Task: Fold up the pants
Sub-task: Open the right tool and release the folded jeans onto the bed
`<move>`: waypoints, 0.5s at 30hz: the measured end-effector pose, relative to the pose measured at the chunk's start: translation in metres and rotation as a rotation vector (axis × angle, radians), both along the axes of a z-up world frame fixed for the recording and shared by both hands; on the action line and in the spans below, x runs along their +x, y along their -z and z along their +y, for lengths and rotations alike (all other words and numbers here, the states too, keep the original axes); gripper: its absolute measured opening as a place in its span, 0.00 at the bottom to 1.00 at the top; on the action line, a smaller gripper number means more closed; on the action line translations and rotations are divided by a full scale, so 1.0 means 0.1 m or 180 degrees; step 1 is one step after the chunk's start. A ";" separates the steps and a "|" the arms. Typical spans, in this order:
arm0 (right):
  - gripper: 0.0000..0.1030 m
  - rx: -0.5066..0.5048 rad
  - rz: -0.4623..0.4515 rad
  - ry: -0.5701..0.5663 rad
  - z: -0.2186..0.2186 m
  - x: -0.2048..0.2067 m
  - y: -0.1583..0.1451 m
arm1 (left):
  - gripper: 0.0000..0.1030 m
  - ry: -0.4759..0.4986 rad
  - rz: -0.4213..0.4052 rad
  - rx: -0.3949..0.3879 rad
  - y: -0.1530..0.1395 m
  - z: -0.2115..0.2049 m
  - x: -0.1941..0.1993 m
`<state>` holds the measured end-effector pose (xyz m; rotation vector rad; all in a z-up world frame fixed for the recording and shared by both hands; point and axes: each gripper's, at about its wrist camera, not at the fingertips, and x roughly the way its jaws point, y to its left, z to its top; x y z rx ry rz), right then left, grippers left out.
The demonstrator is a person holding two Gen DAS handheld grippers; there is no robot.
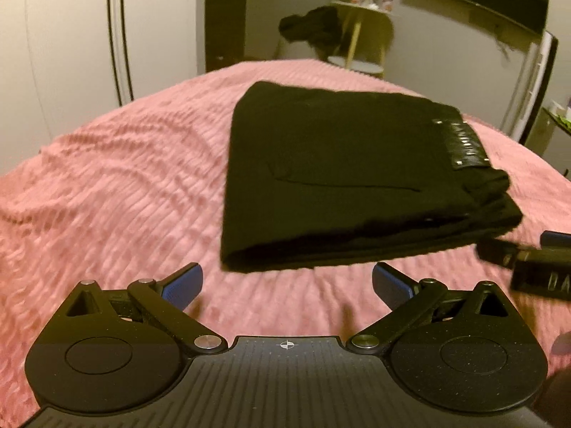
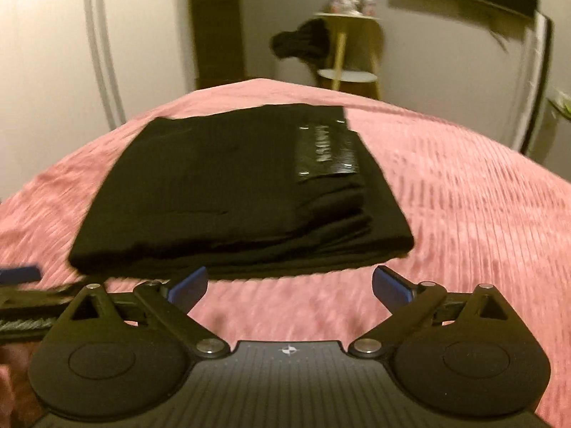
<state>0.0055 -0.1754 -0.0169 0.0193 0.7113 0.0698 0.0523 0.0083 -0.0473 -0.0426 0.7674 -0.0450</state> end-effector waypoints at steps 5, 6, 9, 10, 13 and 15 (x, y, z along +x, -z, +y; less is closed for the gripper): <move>0.96 0.0069 -0.0044 0.0025 -0.01 -0.22 -0.12 | 1.00 0.0019 0.0050 -0.0049 -0.07 -0.04 -0.12; 0.96 0.0068 -0.0056 0.0085 -0.02 -0.23 -0.14 | 1.00 0.0003 0.0041 -0.0042 -0.08 -0.04 -0.14; 0.96 0.0130 -0.0118 0.0198 -0.07 -0.30 -0.18 | 1.00 -0.0037 0.0023 -0.0028 -0.10 -0.05 -0.20; 0.96 0.0136 -0.0140 0.0215 -0.07 -0.32 -0.19 | 1.00 -0.0033 0.0028 -0.0036 -0.10 -0.05 -0.23; 0.96 0.0055 -0.0148 0.0209 -0.03 -0.34 -0.20 | 1.00 -0.0017 0.0042 0.0021 -0.09 -0.07 -0.25; 0.96 -0.0015 -0.0145 0.0188 0.01 -0.34 -0.19 | 1.00 -0.0003 0.0069 0.0034 -0.07 -0.07 -0.24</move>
